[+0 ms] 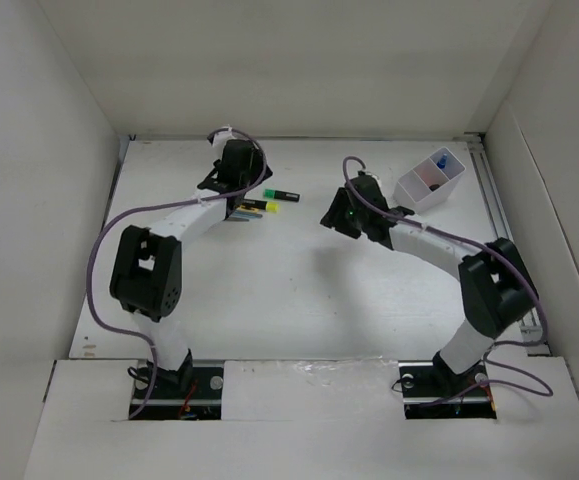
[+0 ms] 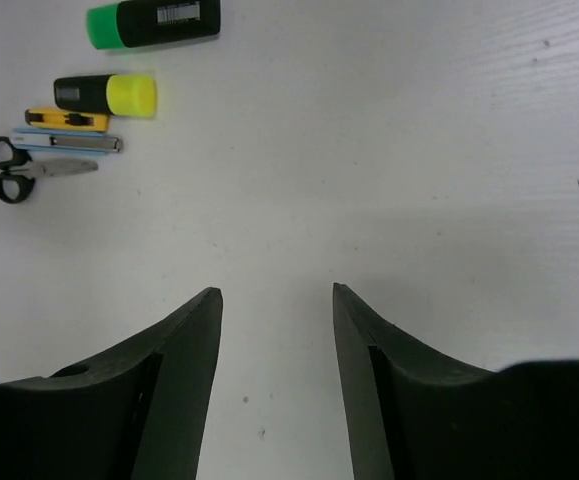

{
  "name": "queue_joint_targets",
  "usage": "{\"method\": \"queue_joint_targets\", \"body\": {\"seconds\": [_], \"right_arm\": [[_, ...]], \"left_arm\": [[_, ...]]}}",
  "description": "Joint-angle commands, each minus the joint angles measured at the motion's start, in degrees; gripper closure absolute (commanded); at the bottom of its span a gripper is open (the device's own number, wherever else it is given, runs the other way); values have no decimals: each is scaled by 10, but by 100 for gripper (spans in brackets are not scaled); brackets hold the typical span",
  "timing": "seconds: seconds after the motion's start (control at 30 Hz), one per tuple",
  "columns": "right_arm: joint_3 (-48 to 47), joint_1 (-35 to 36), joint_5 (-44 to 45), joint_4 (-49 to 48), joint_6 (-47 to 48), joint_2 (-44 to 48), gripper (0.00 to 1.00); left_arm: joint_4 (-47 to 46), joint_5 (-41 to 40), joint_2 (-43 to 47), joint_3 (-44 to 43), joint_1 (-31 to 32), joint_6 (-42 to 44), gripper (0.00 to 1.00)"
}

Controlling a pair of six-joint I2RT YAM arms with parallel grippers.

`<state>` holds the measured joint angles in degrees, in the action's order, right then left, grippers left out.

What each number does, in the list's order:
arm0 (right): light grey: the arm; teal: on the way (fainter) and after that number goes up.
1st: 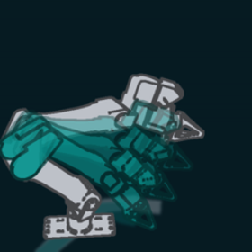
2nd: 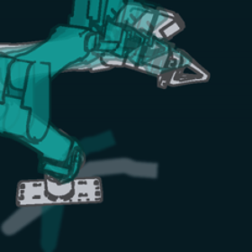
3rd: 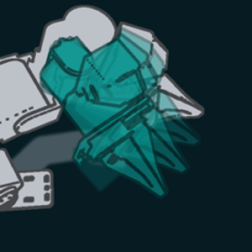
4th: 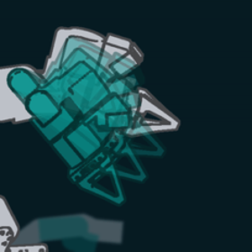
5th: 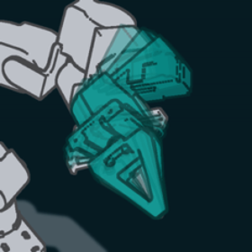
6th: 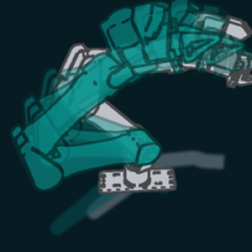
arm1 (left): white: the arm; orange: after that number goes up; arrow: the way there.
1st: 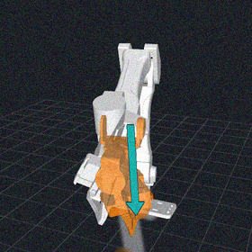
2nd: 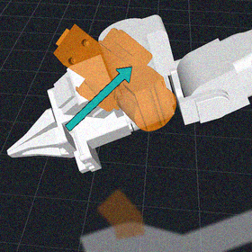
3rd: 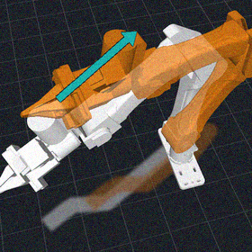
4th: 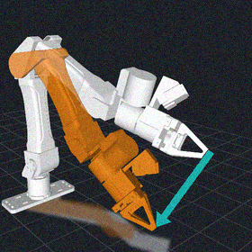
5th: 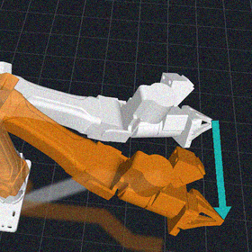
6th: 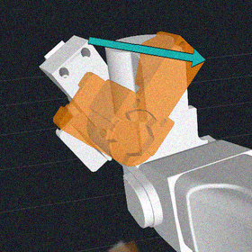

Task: Sort the stationery into containers
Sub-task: Move the pen to the center of the board, then pick up the pen from the center of the board.

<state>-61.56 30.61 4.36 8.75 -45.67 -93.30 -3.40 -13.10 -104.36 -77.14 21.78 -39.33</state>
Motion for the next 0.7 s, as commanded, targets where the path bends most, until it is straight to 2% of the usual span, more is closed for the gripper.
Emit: {"method": "queue_joint_targets", "body": {"seconds": [0.0,0.17,0.33,0.47,0.57,0.67], "right_arm": [[-79,10,7,-4,24,-38,45],[-215,16,70,55,51,-136,35],[-408,31,105,164,144,-277,26],[-519,44,110,207,191,-352,18],[-588,56,96,223,219,-395,17],[-660,62,86,247,239,-426,17]], "left_arm": [[-71,39,63,51,17,18,46],[-150,105,178,174,17,18,46],[-162,113,267,292,17,38,46],[-174,120,335,352,17,51,46],[-193,109,407,396,17,70,46],[-193,109,469,402,11,86,42]]}}
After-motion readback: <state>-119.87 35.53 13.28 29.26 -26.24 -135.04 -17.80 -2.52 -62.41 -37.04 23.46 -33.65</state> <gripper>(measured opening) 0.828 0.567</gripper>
